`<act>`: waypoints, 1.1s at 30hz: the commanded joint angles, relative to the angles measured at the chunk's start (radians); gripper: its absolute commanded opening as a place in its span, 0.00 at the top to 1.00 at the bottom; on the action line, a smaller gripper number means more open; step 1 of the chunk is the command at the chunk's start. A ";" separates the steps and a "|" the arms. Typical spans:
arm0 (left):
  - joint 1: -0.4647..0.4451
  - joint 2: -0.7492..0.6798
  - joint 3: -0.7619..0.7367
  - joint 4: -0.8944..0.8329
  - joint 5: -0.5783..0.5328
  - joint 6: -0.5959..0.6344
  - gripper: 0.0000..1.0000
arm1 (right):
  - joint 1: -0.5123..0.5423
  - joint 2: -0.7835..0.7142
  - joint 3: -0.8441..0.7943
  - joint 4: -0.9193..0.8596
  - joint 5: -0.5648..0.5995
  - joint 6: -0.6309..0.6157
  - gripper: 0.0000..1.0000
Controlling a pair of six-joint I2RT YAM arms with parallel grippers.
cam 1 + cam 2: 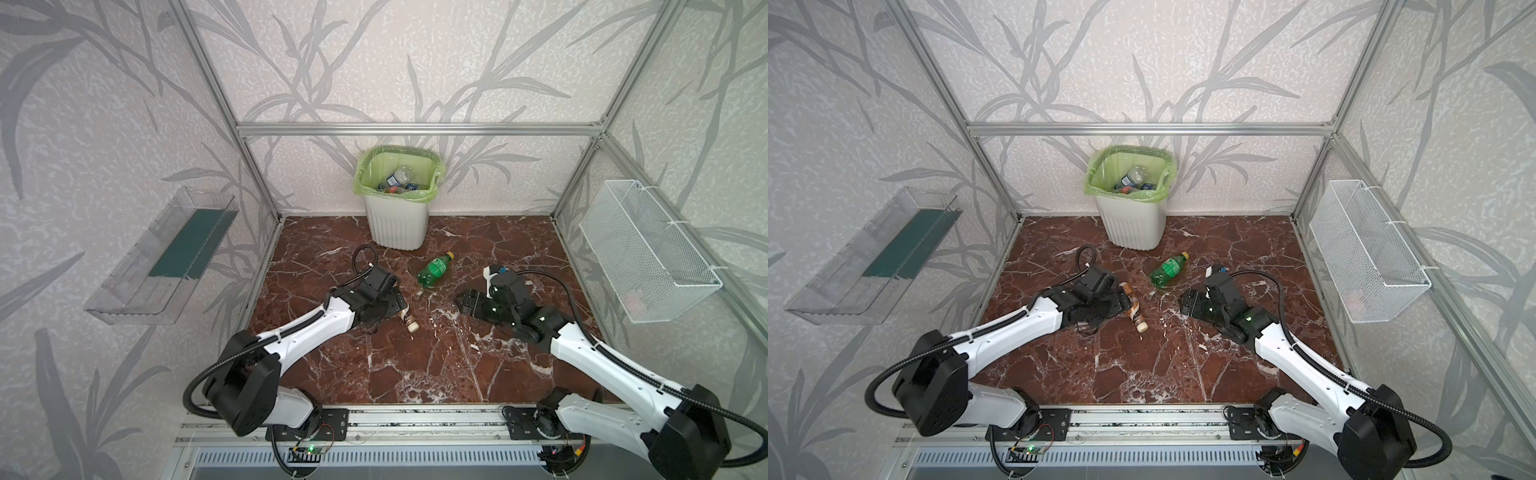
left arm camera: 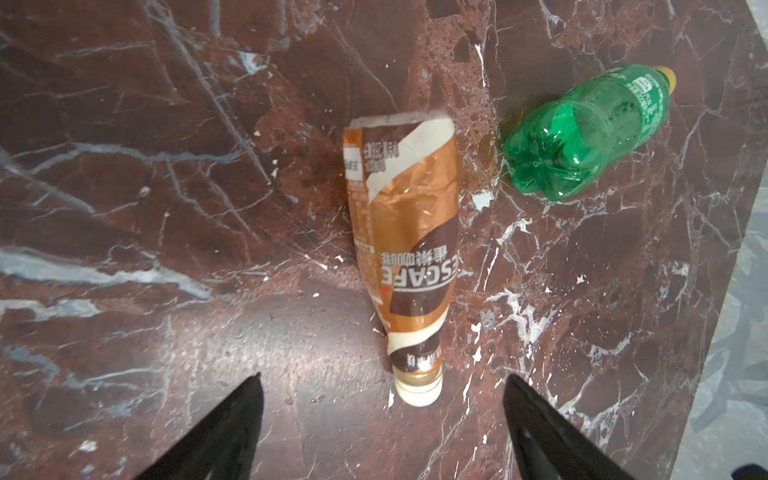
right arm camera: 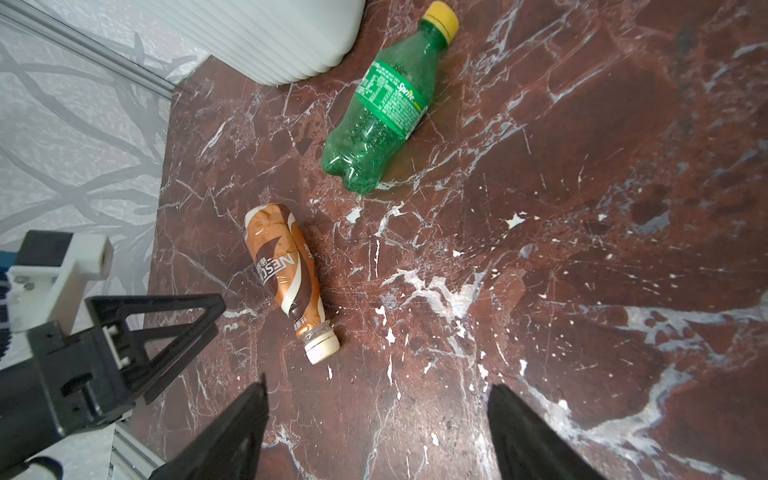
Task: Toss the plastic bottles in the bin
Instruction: 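Move the left gripper onto the brown Nescafe bottle and close, then lift the Nescafe bottle with the left gripper and draw it back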
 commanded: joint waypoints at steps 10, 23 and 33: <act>-0.004 0.241 0.197 -0.090 -0.036 0.046 0.15 | -0.022 -0.072 -0.022 -0.050 0.024 -0.020 0.17; 0.000 0.360 0.239 -0.203 -0.069 0.123 0.35 | -0.042 -0.062 -0.031 -0.043 0.001 -0.026 0.18; 0.013 0.266 0.076 -0.187 -0.034 0.204 0.42 | -0.042 -0.045 -0.028 -0.038 -0.006 -0.020 0.19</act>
